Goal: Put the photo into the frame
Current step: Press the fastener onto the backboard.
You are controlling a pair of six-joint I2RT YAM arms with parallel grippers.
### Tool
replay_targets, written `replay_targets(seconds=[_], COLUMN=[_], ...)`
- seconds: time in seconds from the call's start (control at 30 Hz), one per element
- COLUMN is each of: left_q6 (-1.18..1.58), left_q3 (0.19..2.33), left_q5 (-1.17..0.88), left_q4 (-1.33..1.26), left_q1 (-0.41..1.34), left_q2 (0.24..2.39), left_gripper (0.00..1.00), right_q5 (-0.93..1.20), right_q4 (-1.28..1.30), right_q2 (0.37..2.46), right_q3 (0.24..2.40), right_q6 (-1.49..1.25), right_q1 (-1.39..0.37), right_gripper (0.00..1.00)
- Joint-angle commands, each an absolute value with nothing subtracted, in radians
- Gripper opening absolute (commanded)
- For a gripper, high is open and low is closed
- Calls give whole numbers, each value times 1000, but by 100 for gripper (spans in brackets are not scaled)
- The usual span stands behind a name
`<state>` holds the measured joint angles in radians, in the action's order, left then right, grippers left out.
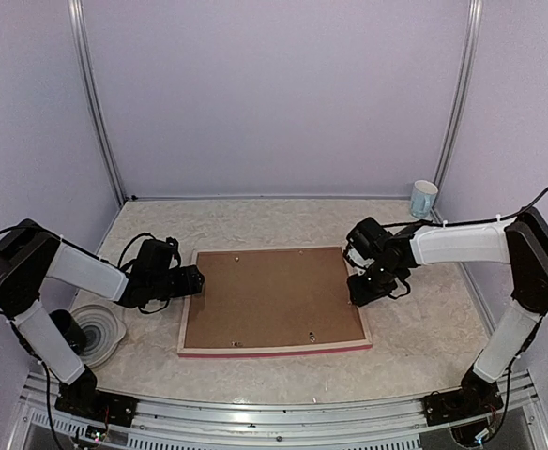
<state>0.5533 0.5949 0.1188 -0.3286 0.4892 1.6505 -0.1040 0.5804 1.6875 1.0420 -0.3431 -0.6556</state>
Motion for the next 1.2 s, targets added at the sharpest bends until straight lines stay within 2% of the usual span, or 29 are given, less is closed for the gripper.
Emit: replay_targets(seconds=[0.0, 0.3, 0.8, 1.17], left_q6=[565, 565, 566, 569], left_q3=[578, 578, 578, 574], left_q5=[108, 105, 104, 107], left_q4=[-319, -319, -321, -322], left_q1=[483, 483, 482, 479], left_q2=[1634, 1631, 1635, 1632], left_gripper=[78, 78, 78, 78], right_q5=[-70, -75, -89, -85], right_q4=[515, 484, 465, 479], right_q2=[1711, 1738, 1721, 1732], right_q3=[1018, 1007, 978, 977], right_q6=[-392, -416, -415, -395], right_q1=[-644, -640, -619, -618], right_gripper=[42, 41, 29, 28])
